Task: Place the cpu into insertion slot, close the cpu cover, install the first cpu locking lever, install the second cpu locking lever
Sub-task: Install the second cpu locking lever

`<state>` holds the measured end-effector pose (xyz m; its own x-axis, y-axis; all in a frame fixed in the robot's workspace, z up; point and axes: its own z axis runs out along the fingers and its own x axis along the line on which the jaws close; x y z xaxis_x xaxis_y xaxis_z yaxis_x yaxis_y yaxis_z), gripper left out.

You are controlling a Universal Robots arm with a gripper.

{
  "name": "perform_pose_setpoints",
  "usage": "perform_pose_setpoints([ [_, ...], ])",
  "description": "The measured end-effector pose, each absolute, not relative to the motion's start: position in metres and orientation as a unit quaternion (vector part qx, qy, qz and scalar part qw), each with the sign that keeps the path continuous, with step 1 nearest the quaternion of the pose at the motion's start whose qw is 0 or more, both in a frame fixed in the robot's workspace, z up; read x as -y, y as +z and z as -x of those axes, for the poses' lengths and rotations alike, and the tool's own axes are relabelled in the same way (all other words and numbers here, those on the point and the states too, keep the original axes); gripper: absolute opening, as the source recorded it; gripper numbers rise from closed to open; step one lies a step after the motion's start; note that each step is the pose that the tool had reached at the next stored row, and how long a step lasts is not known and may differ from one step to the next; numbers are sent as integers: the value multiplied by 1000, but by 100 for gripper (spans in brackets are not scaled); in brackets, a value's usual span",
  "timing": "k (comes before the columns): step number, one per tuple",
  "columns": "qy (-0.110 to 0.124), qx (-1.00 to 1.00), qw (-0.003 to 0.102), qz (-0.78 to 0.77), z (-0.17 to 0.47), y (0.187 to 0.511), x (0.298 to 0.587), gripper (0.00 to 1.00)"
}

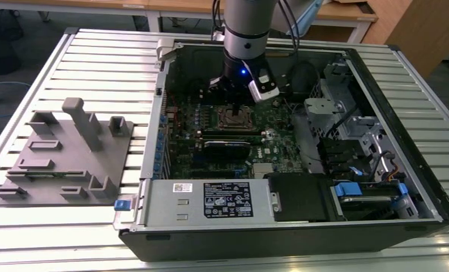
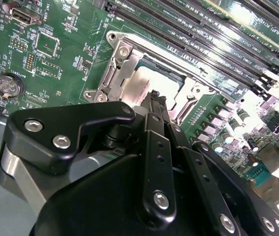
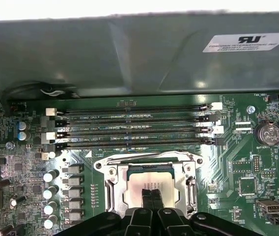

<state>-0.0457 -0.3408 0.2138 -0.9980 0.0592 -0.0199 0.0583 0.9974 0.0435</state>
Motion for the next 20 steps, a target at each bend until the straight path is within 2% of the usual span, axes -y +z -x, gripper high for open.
perform_pose_setpoints([
  [20,22,-999,11,-29,46,221,341,11],
])
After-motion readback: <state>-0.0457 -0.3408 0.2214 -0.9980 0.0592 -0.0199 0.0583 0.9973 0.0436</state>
